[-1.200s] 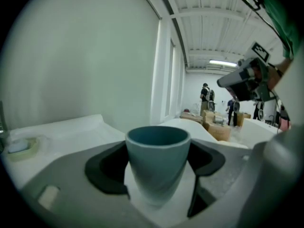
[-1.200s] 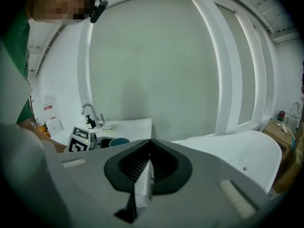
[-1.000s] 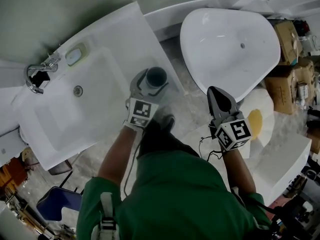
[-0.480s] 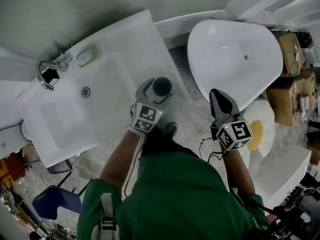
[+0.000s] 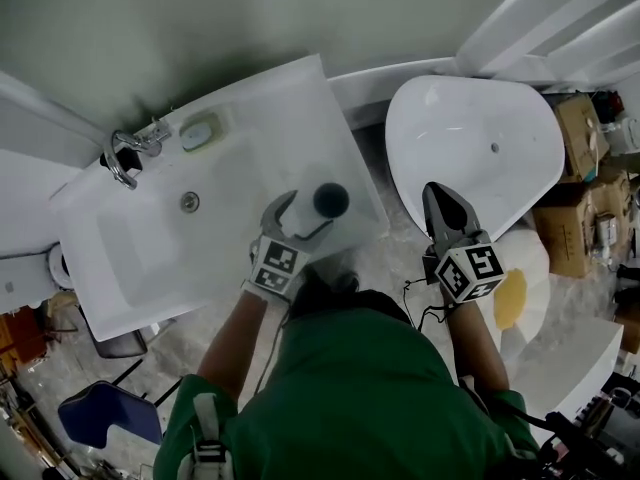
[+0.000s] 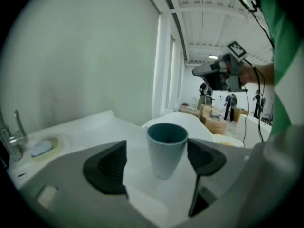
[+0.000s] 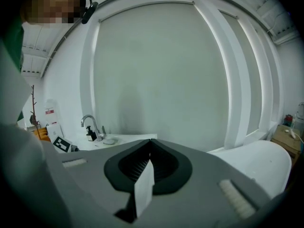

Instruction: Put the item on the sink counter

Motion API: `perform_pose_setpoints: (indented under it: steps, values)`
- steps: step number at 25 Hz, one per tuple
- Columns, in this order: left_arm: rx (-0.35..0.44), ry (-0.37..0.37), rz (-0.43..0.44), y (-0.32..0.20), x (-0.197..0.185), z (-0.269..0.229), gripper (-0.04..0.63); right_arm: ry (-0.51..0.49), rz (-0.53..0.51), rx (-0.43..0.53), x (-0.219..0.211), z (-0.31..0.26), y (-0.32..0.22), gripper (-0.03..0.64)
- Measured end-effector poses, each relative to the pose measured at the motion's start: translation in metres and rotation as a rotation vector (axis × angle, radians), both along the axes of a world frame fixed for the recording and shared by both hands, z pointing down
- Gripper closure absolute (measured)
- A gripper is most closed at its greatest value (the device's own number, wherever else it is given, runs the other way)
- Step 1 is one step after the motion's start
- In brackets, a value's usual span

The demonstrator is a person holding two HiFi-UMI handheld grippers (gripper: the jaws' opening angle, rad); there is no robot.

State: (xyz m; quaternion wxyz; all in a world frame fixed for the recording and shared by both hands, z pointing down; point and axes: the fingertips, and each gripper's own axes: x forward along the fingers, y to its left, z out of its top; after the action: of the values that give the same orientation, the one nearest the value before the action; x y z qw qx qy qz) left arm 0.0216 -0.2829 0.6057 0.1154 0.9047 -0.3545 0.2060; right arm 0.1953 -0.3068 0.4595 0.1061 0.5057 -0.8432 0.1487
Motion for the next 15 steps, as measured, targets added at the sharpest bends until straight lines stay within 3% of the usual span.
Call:
perform_pose_setpoints:
  steps: [8, 12, 15]
  values:
    - [0.043, 0.037, -0.156, -0.006, -0.051, -0.047, 0.209, -0.054, -0.066, 0.058, -0.022, -0.022, -0.026, 0.62]
    - [0.1, 0.016, -0.265, -0.018, -0.073, -0.081, 0.225, -0.077, -0.124, 0.091, -0.032, -0.039, -0.041, 0.62]
    - [0.167, 0.068, -0.361, -0.028, -0.08, -0.119, 0.254, -0.055, -0.158, 0.124, -0.033, -0.054, -0.051, 0.62]
